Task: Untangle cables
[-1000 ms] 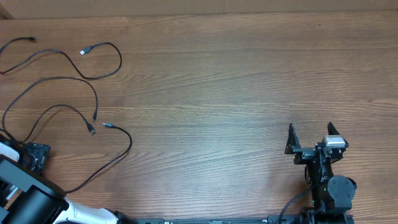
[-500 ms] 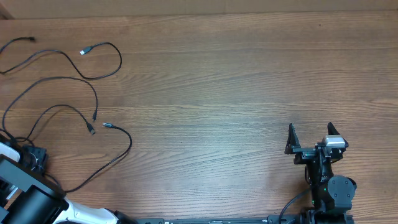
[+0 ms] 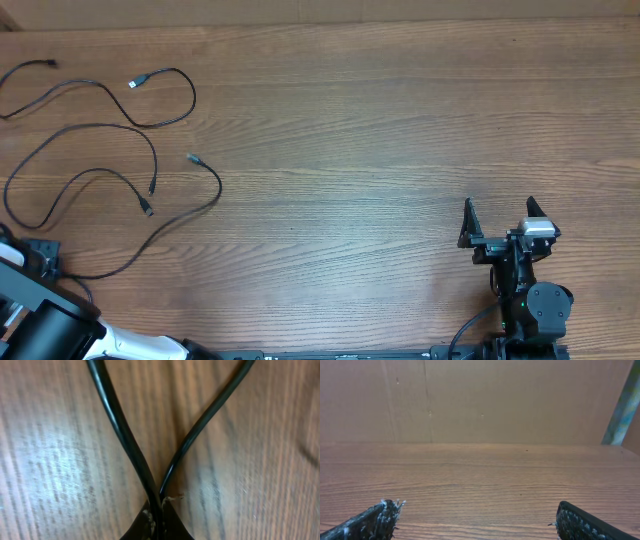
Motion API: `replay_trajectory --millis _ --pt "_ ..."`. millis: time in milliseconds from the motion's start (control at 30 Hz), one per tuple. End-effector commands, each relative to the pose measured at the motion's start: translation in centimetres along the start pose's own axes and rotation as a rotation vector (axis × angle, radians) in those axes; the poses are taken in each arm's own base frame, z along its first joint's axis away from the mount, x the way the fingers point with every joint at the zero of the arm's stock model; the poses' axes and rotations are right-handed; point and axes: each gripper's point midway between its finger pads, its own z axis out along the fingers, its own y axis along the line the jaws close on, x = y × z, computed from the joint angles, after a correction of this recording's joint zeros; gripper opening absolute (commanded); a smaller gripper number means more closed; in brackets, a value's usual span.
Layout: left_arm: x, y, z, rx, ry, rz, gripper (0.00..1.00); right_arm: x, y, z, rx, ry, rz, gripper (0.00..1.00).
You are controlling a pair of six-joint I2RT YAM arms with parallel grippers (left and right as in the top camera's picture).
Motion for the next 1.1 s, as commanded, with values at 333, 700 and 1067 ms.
replay_trajectory --millis 333,700,1067 --pt "-2.4 -0.5 -0.3 0.026 -0.039 -0.028 0.64 0.1 0.0 0.0 -0.001 -0.005 0.003 1.0" --pt "-4.8 -4.7 -5.7 0.232 -0.067 0.005 0.96 0.1 0.0 0.0 -0.001 -0.005 0.003 1.0" --pt "1.4 -15.8 -20.0 1.08 0.175 0.252 1.0 0.1 0.0 0.0 -0.001 -0.005 0.003 1.0"
